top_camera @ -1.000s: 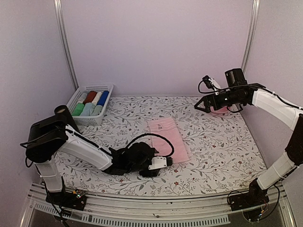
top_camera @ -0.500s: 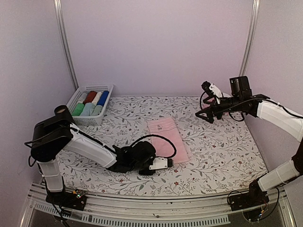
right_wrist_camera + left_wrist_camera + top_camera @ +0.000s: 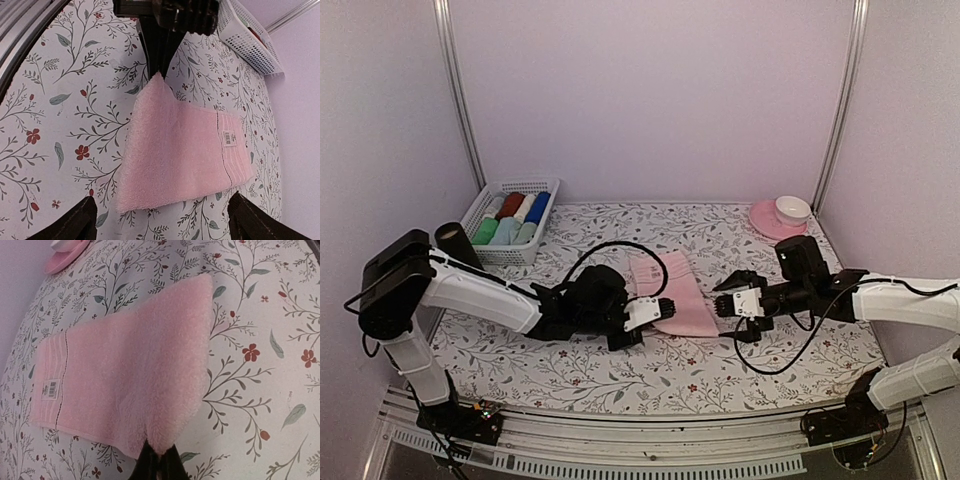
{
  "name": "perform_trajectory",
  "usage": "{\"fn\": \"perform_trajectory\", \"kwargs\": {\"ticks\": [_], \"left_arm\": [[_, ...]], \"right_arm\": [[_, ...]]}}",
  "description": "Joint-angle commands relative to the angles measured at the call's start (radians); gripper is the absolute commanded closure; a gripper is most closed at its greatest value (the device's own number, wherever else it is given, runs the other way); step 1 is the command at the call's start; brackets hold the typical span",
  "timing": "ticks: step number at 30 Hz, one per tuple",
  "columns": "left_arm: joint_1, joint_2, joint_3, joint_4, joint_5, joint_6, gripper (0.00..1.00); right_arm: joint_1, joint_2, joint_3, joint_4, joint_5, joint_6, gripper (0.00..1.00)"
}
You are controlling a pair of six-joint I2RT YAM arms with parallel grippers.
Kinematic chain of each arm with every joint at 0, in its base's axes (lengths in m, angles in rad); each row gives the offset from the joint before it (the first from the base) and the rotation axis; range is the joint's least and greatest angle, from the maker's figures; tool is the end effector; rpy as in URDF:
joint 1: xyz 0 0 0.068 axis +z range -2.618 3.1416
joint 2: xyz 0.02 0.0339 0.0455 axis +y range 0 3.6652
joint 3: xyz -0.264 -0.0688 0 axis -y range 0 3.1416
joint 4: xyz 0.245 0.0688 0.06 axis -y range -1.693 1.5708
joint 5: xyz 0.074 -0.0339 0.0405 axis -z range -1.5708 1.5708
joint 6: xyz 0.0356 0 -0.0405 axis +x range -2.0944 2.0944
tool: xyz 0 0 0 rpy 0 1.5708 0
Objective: Roll the towels
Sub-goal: Roll the towel at the center of the board.
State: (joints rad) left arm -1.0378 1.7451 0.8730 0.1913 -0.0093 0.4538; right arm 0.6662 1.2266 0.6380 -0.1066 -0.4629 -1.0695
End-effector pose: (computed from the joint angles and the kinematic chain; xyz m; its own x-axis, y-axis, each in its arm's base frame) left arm 0.1804 -0.3051 0.1555 0.0885 0.7127 -0.6959 0.9110 0.2246 0.3459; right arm 0.1862 0.1666 0.2081 0.4793 -0.6213 -0.6199 -0.8369 -0.1109 -0.5360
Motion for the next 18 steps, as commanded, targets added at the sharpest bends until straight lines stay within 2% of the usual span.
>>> {"fn": "perform_trajectory", "kwargs": {"ticks": [1, 13, 18], "left_arm": [[0.043, -0.004, -0.023, 0.02, 0.105, -0.083, 1.0], [0.073, 0.046, -0.008, 0.011, 0.151, -0.119, 1.0], [0.08, 0.051, -0.009, 0.016, 0.17, -0.123, 1.0]], "right_arm": [[0.046, 0.055, -0.006, 0.071, 0.078, -0.088, 0.1], [0.204, 0.246, -0.096, 0.362, 0.414, -0.087, 0.08], [0.224, 0.299, -0.146, 0.496, 0.514, -0.108, 0.18]]}}
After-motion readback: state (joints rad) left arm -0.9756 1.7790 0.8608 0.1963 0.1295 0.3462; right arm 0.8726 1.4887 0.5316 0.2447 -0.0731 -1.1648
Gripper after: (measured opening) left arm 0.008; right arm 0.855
